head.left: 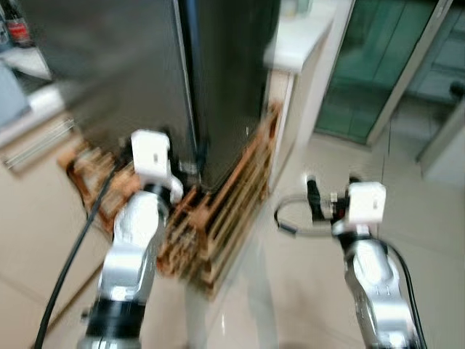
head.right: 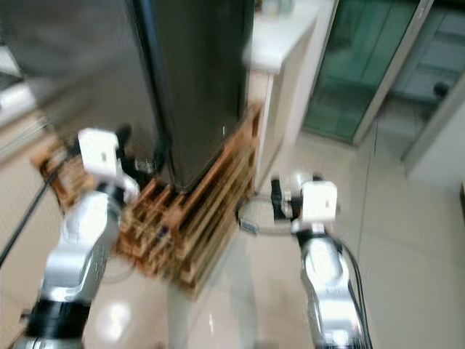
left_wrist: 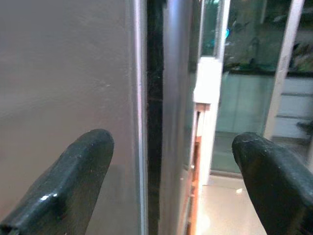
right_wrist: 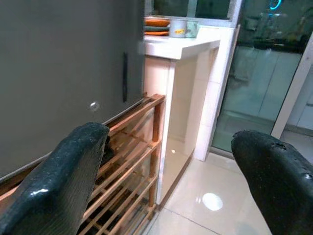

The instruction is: Restocking fridge

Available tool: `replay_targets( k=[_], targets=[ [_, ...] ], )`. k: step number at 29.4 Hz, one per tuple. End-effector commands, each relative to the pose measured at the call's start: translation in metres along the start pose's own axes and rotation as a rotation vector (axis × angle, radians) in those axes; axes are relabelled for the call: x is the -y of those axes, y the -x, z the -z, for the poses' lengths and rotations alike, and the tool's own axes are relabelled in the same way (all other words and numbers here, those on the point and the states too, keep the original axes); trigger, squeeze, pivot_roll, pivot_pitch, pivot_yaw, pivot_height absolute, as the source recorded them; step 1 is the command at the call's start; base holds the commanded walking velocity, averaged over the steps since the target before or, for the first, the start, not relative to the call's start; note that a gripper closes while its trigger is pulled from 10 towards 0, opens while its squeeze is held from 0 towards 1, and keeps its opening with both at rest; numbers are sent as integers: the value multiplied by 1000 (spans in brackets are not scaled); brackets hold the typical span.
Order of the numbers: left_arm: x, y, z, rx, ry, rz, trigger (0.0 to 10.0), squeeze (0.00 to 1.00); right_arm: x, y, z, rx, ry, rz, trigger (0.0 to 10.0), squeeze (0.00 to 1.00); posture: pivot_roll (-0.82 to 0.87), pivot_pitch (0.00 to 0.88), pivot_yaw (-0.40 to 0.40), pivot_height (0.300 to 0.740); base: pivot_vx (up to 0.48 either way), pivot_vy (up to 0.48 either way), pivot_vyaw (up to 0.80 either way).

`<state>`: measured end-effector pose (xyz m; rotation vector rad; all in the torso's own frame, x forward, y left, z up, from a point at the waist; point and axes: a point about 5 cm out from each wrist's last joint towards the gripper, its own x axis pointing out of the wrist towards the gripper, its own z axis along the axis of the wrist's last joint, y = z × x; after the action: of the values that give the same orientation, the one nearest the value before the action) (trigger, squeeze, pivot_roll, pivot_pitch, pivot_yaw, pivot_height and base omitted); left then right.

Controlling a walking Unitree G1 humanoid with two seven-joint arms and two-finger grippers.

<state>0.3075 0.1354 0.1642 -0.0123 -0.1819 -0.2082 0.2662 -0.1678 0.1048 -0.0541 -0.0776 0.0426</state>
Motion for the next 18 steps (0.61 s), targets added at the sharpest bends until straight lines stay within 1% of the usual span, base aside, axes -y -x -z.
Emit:
replay_targets(
  k=[1, 2, 5, 7, 8, 9, 10, 13, 14, 15, 18],
  targets=[
    [-2, -9, -3, -2, -21, -24, 10000, 0, 8, 2, 4, -15, 8, 33, 10000, 0, -121, 0, 28, 740, 0, 0, 0],
    [-3, -11, -4, 1, -28, -31, 10000, 0, 8, 1, 4, -15, 8, 33, 10000, 0, -121, 0, 28, 740, 0, 0, 0],
    [-5, -27, -6, -5, -43, -39, 10000, 0, 7, -1, 5, -22, 3, 27, 10000, 0, -115, 0, 22, 740, 0, 0, 0],
    [-6, -35, -6, -13, -70, -52, 10000, 0, 5, -2, 6, -25, 3, 18, 10000, 0, -120, 0, 28, 740, 0, 0, 0],
    [-6, -35, -6, -13, -70, -52, 10000, 0, 5, -2, 6, -25, 3, 18, 10000, 0, -120, 0, 28, 740, 0, 0, 0],
    [-8, -39, -6, -18, -63, -65, 10000, 0, 5, -3, 6, -24, 4, 15, 10000, 0, -129, 0, 36, 740, 0, 0, 0],
    [-8, -40, -6, -19, -57, -69, 10000, 0, 5, -3, 6, -23, 4, 17, 10000, 0, -129, 0, 36, 740, 0, 0, 0],
    [-7, -41, 1, -46, -40, -63, 10000, 0, 6, -3, 7, -28, 0, 28, 10000, 0, -134, 0, 36, 740, 0, 0, 0],
    [-4, -42, 6, -66, -34, -50, 10000, 0, 7, -3, 8, -30, -2, 31, 10000, 0, -136, 0, 35, 740, 0, 0, 0],
    [-4, -42, 6, -66, -34, -50, 10000, 0, 7, -3, 8, -30, -2, 31, 10000, 0, -136, 0, 35, 740, 0, 0, 0],
    [4, -47, 12, -79, -5, -26, 10000, 0, 6, -3, 9, -34, -2, 25, 10000, 0, -136, 0, 32, 740, 0, 0, 0]
  ],
)
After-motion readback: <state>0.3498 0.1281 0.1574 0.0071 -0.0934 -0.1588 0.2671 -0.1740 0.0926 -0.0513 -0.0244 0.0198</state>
